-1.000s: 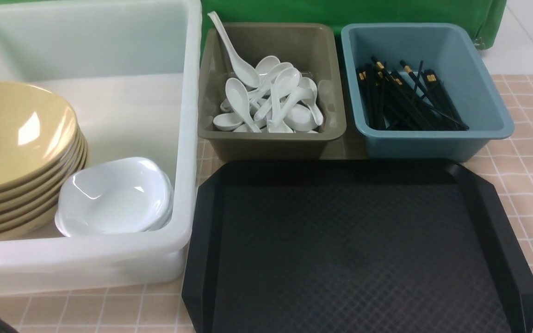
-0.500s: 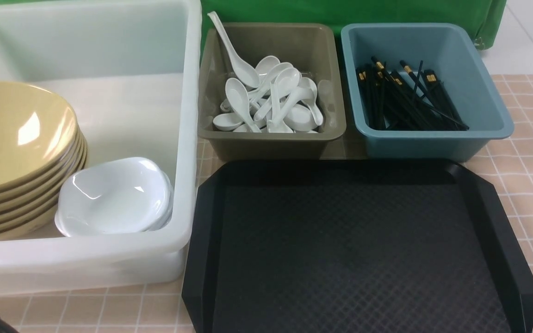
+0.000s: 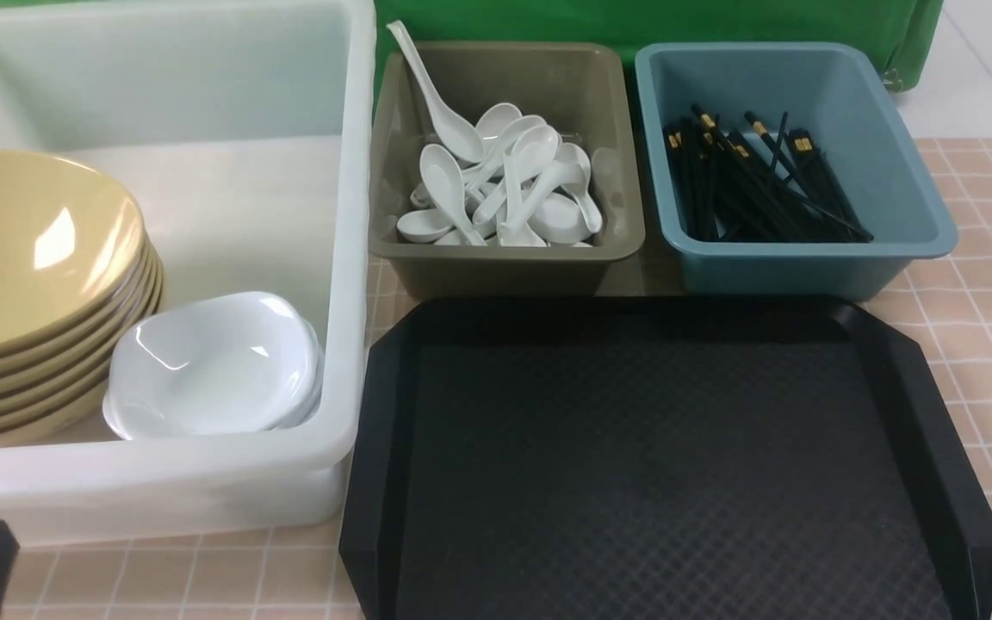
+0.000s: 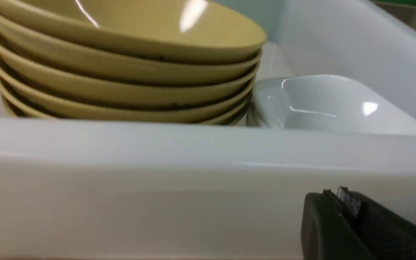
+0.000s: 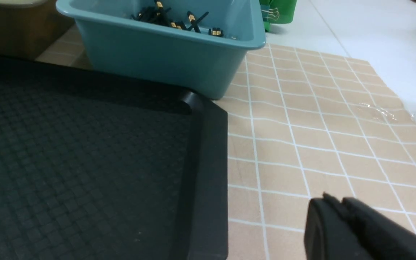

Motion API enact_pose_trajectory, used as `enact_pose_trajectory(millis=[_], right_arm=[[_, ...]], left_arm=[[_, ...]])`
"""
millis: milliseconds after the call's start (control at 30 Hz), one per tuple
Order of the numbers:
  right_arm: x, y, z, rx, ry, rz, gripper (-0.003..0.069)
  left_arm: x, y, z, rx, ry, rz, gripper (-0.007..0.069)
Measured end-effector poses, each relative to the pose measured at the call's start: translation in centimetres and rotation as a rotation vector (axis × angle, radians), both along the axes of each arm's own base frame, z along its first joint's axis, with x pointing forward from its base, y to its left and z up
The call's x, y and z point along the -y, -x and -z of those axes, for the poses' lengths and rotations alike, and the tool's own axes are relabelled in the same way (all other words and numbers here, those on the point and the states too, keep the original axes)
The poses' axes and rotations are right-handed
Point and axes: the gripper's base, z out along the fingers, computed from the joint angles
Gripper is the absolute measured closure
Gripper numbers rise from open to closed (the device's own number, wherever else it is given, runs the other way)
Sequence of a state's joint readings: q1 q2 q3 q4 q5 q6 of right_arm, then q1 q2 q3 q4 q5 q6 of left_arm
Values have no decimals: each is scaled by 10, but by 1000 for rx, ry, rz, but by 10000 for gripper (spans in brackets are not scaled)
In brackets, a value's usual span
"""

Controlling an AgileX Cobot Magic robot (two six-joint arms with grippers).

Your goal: On brown table put chopsticks spoon bowls plates into blue grey white boxes.

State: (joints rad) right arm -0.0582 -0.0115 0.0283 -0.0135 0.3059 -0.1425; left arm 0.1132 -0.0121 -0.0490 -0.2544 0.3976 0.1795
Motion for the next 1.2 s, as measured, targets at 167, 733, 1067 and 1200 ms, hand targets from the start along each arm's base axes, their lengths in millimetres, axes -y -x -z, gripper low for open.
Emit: enact_pose_trajectory(millis=[167, 733, 1067, 1200], right_arm=[[0, 0, 0, 0, 0, 0, 567], [0, 0, 0, 0, 1, 0, 554], [0, 0, 0, 0, 1, 0, 546], [0, 0, 0, 0, 1, 0, 543]], left_arm=[[0, -4, 14, 34, -14, 40, 634], [2, -3, 16, 4, 58, 77, 634], [3, -3, 16, 4, 77, 79, 634], [3, -3, 16, 3, 77, 79, 634]])
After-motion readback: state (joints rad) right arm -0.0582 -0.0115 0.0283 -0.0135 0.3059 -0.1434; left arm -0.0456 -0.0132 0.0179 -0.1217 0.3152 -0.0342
